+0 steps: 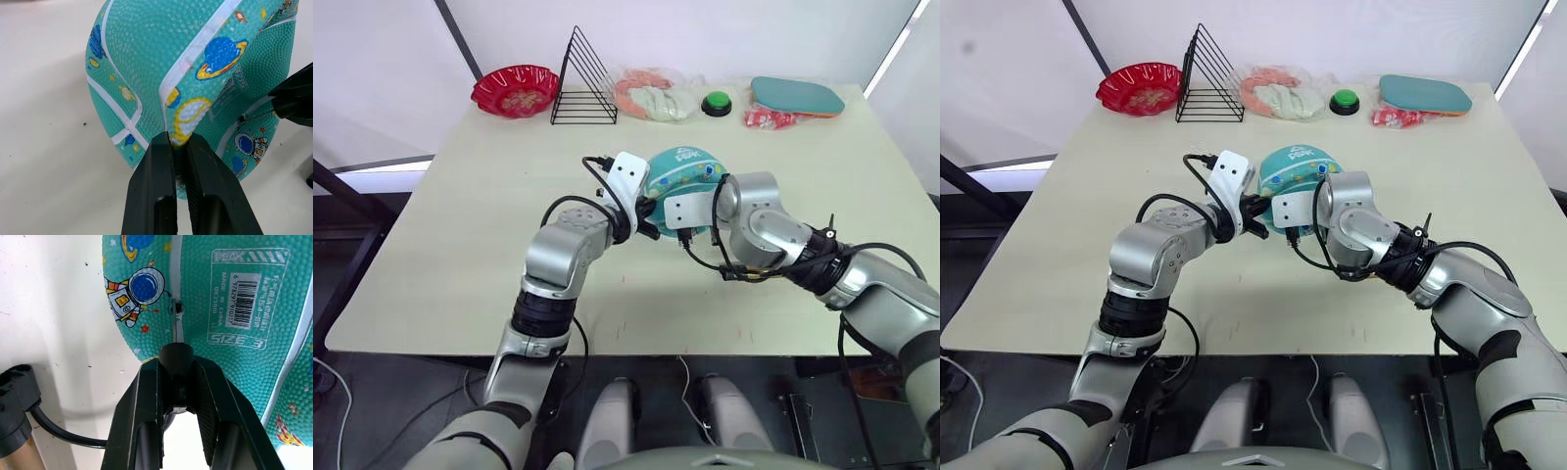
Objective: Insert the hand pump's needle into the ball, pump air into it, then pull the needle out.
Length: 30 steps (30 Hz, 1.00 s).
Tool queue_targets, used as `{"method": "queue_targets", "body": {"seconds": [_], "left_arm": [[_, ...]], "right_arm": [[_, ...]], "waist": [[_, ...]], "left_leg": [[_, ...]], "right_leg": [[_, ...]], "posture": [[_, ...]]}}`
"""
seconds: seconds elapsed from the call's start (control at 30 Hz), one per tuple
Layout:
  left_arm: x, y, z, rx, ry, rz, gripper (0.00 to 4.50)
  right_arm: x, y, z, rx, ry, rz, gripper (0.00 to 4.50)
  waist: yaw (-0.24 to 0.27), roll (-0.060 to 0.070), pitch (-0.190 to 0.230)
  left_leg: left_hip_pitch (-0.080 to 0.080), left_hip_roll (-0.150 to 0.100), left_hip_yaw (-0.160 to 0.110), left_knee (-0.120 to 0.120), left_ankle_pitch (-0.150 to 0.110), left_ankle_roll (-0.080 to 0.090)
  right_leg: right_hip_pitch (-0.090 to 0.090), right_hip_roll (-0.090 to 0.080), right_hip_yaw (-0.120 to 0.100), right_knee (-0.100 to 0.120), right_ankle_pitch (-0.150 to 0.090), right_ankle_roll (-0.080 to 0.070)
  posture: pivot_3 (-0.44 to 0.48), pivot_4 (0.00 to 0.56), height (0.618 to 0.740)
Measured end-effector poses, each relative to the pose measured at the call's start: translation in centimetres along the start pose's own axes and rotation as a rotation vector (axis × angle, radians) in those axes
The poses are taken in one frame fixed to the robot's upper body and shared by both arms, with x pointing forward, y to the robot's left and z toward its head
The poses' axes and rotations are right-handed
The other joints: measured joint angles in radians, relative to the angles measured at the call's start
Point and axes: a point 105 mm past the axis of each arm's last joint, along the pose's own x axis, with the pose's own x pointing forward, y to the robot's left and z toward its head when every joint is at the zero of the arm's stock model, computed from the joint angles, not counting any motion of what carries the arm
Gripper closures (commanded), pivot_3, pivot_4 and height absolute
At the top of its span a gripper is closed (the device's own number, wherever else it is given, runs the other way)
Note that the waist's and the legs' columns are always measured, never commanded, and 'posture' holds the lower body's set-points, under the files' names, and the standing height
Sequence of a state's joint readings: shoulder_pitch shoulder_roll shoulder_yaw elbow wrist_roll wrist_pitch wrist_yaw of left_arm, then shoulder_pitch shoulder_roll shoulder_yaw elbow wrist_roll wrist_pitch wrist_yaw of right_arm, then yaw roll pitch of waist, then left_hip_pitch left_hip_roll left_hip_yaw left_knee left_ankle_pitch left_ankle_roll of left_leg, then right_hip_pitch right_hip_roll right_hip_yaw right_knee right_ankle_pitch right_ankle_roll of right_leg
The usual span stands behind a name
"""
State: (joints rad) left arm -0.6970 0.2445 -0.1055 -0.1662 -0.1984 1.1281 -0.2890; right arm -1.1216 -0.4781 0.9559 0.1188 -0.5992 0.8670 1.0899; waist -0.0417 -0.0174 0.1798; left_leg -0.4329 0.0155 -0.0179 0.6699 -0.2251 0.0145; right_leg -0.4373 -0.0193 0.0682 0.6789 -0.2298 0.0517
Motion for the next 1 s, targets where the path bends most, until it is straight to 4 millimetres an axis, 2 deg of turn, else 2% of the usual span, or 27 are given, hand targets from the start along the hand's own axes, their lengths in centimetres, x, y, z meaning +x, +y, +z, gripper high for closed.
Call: {"method": "queue_targets", "body": {"seconds": [0.77,1.0], "left_arm": [[0.0,0.0,0.0,-0.001,0.001,0.002,4.50],[0.0,0.2,-0.1,0.001,0.002,0.006,4.50]], "right_arm": [[0.1,-0.5,-0.4,0.013,-0.001,0.006,4.15],[-0.2,-0.9,-1.3,0.052,0.021,-0.001,4.15]], "waist": [[0.000,0.000,0.000],[0.000,0.000,0.000]], "left_leg": [[0.000,0.000,-0.001,0.000,0.001,-0.001],[0.000,0.000,-0.001,0.000,0.001,-0.001]], "right_leg": [[0.000,0.000,0.000,0.000,0.000,0.000],[0.000,0.000,0.000,0.000,0.000,0.000]], "posture": [[0.000,0.150,0.740],[0.000,0.150,0.740]]}}
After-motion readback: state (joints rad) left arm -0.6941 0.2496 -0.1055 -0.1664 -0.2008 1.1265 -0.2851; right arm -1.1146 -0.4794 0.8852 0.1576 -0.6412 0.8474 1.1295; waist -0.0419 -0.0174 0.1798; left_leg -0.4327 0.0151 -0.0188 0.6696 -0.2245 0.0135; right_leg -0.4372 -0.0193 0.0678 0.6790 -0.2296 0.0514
